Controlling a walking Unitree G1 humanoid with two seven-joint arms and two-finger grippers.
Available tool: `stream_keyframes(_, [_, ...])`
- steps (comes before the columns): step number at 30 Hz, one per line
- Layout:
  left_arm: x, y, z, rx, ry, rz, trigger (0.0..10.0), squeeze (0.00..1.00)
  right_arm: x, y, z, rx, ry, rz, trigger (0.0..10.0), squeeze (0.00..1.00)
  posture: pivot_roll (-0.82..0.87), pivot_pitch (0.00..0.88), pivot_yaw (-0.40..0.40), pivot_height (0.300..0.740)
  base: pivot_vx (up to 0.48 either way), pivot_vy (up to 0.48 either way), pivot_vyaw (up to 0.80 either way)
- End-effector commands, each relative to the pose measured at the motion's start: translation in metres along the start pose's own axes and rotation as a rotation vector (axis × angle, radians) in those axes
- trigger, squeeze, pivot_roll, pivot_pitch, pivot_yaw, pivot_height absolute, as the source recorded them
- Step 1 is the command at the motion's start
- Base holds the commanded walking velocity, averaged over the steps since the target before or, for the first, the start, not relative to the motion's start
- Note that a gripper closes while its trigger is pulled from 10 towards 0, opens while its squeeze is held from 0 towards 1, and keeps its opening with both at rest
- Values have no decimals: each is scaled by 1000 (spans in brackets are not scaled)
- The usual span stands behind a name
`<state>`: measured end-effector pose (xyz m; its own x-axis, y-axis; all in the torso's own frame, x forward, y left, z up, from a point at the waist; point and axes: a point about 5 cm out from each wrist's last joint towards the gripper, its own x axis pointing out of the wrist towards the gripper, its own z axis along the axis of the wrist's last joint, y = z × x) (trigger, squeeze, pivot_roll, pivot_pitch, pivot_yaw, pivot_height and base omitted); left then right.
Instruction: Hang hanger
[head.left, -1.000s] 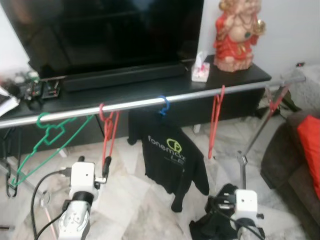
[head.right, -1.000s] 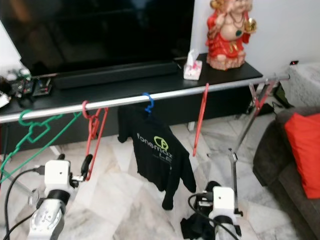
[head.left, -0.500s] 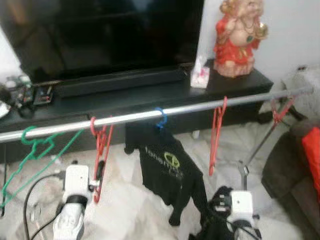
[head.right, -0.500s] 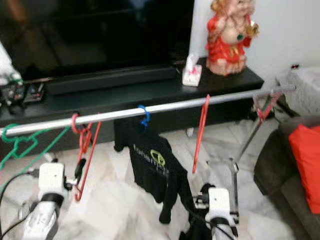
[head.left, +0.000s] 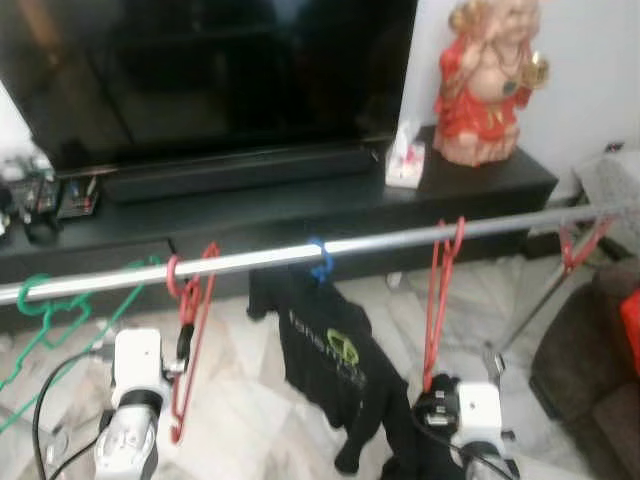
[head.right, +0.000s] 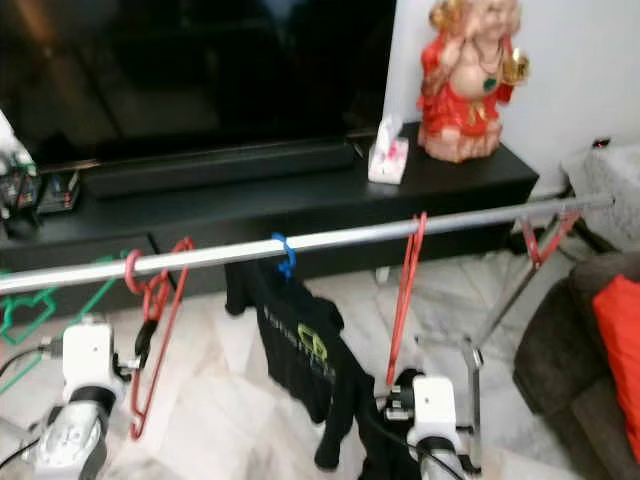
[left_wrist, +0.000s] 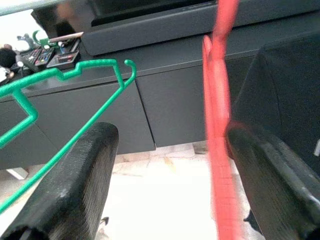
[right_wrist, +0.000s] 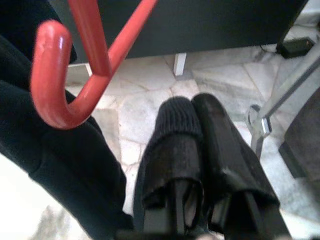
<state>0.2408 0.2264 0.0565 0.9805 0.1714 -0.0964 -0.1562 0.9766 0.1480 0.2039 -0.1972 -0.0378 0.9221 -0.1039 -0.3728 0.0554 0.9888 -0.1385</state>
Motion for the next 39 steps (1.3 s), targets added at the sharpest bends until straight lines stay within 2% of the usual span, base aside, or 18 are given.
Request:
stream_keyframes(1, [0,-1,-10,-37,66,-2,10000,0,0,-6,1,-4,-6,-13,10000,0,-100,0,26,740,0,0,0])
stream_keyframes(6, [2,-4,-17,-62,109,-31,10000,0,1,-4,3,-6,-11,-5,10000,0,-105,0,26,740,0,0,0])
stream_keyframes(8, [9,-7,-17,-69,124,-70,10000,0,2,-4,4,-6,-16,-4,10000,0,-104,0,25,740,0,0,0])
stream_keyframes(16, [17,-5,-15,-63,119,-88,10000,0,3,-6,3,-9,-10,-5,10000,0,-108,0,25,740,0,0,0])
stream_keyframes(18, [23,-6,-11,-76,103,-112,10000,0,3,-5,3,-9,-10,-4,10000,0,-108,0,23,740,0,0,0])
stream_keyframes(23, [31,-14,-4,-106,82,-172,10000,0,3,-4,5,-8,-23,-2,10000,0,-107,0,23,740,0,0,0])
stream_keyframes(26, [34,-25,-2,-57,63,-248,10000,0,3,-4,7,-8,-28,-1,10000,0,-110,0,20,740,0,0,0])
stream_keyframes(29, [36,-30,-2,-73,65,-265,10000,0,4,-6,7,-8,-28,-2,10000,0,-115,0,21,740,0,0,0])
stream_keyframes(39, [43,-39,3,-44,28,-255,10000,0,3,-5,5,-11,-21,5,10000,0,-122,0,17,740,0,0,0])
